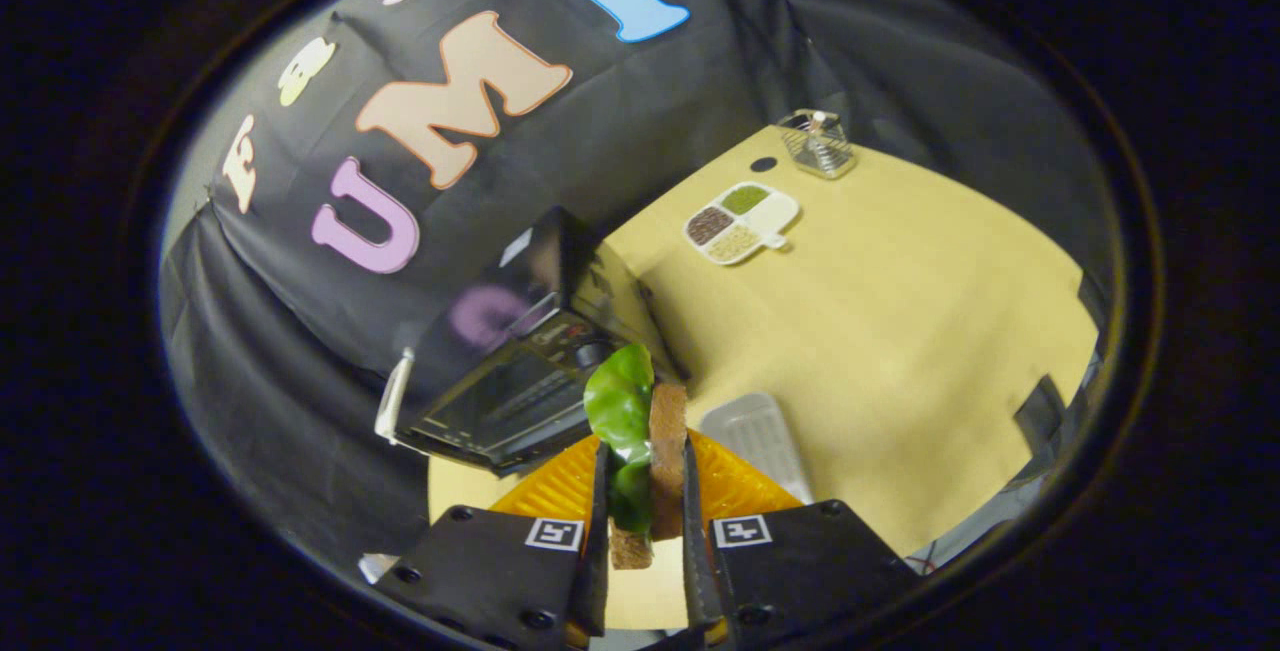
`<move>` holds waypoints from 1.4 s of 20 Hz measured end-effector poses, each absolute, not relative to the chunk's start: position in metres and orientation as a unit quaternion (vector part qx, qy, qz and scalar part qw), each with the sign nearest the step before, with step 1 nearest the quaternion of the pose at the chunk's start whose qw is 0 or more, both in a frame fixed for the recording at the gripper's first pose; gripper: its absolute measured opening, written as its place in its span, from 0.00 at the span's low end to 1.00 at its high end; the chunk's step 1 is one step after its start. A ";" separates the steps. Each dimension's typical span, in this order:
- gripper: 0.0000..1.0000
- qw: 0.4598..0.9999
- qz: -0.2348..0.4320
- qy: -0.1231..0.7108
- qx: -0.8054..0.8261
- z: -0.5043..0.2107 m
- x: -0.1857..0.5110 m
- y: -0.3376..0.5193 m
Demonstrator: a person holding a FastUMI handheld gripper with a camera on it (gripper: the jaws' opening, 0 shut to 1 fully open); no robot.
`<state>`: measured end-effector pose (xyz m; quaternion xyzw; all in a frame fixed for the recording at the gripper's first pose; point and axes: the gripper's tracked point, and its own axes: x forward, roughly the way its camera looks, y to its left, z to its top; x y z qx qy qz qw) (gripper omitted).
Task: Open the toaster oven, put the food inside, and close the toaster oven door.
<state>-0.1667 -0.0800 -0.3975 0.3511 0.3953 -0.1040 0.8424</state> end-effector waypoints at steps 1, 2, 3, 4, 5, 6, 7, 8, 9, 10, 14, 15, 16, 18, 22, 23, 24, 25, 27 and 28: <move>0.33 0.836 -0.095 0.393 0.371 -0.398 -0.161 -0.065; 0.33 0.829 -0.089 0.392 0.389 -0.400 -0.155 -0.051; 0.33 0.822 -0.083 0.392 0.405 -0.404 -0.150 -0.036; 0.33 0.816 -0.080 0.391 0.418 -0.408 -0.144 -0.023; 0.33 0.810 -0.075 0.391 0.429 -0.413 -0.139 -0.009; 0.33 0.805 -0.071 0.392 0.439 -0.417 -0.134 0.004; 0.33 0.801 -0.068 0.393 0.447 -0.421 -0.130 0.016; 0.33 0.796 -0.065 0.393 0.455 -0.427 -0.124 0.028; 0.33 0.792 -0.063 0.391 0.465 -0.431 -0.118 0.038; 0.33 0.787 -0.062 0.385 0.477 -0.436 -0.111 0.047; 0.33 0.774 -0.063 0.356 0.520 -0.448 -0.082 0.072; 0.33 0.774 -0.063 0.350 0.524 -0.452 -0.076 0.078; 0.33 0.774 -0.064 0.346 0.527 -0.457 -0.069 0.081; 0.33 0.771 -0.069 0.337 0.535 -0.467 -0.058 0.086; 0.33 0.765 -0.072 0.311 0.559 -0.480 -0.036 0.093; 0.33 0.764 -0.074 0.305 0.564 -0.483 -0.031 0.094; 0.33 0.762 -0.075 0.301 0.568 -0.487 -0.026 0.095; 0.33 0.761 -0.078 0.296 0.572 -0.488 -0.021 0.096; 0.33 0.762 -0.085 0.288 0.574 -0.494 -0.012 0.094; 0.33 0.762 -0.087 0.285 0.575 -0.496 -0.008 0.094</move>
